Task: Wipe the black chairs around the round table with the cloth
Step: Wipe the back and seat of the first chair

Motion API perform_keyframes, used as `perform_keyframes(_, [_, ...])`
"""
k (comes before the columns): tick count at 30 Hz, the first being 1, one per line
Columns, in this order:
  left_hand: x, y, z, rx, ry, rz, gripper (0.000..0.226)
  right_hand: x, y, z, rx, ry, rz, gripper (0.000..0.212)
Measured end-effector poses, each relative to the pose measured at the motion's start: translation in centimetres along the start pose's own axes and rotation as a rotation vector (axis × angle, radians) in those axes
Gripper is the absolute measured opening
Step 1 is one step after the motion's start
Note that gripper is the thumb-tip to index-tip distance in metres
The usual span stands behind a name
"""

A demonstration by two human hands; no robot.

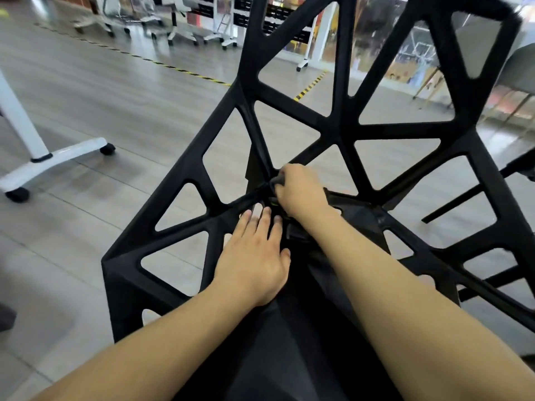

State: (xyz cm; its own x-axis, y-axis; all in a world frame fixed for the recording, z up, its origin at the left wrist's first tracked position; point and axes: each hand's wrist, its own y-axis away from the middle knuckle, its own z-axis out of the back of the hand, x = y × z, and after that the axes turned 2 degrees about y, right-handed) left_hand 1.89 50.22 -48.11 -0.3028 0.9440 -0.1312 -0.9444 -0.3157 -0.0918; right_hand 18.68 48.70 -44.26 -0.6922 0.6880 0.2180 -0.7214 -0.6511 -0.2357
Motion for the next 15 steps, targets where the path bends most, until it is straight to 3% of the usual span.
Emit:
perform_keyframes(5, [0.2,-0.5,0.0,0.015,-0.006,0.002,0.081,1.4,-0.9,-0.9,-0.068,0.097,0.036,0.011])
perform_keyframes(9, [0.2,-0.1,0.5,0.028,0.015,0.015,0.084,2.8,-0.6,-0.6,-0.088,0.334,0.062,0.022])
perform_keyframes(12, [0.1,0.2,1.0,0.04,-0.003,0.038,0.075,0.1,-0.1,0.8,-0.038,0.487,-0.059,0.027])
perform_keyframes(15, [-0.1,-0.1,1.0,0.067,0.019,0.067,0.065,-7.2,1.4,3.4,0.021,0.645,-0.248,0.029])
